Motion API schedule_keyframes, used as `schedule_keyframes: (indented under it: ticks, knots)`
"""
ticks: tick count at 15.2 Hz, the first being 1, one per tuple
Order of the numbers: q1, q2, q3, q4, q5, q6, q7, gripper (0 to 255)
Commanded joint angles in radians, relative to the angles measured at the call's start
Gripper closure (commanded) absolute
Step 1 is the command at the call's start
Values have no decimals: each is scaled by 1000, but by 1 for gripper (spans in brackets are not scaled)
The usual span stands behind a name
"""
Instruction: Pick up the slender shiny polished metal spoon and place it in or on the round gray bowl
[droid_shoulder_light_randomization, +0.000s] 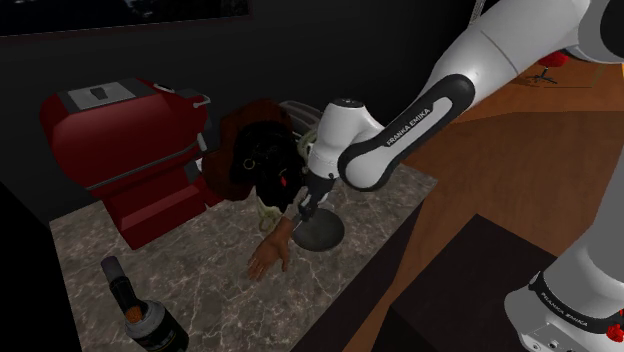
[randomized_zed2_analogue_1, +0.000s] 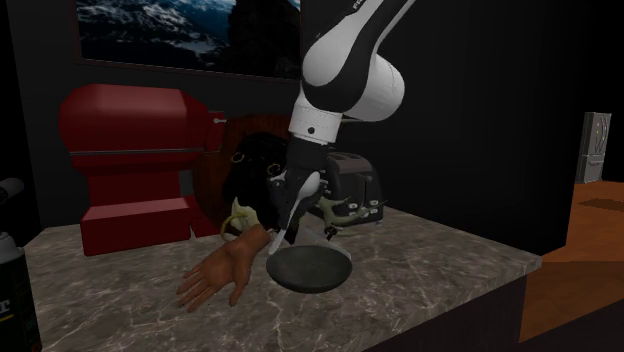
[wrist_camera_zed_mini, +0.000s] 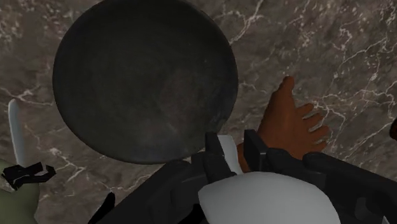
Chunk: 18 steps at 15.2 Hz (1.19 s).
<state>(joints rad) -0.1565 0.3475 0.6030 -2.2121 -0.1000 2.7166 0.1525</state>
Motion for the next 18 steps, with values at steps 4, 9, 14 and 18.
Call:
schedule_keyframes:
  ticks: [4, 9, 14, 18]
  knots:
    - [-58, 31, -13, 30, 5, -4, -75, 255]
    - [-24, 87, -55, 31, -37, 50, -52, 255]
    - [20, 142, -105, 36, -64, 101, -40, 255]
    - [59, 182, -148, 44, -69, 139, -41, 255]
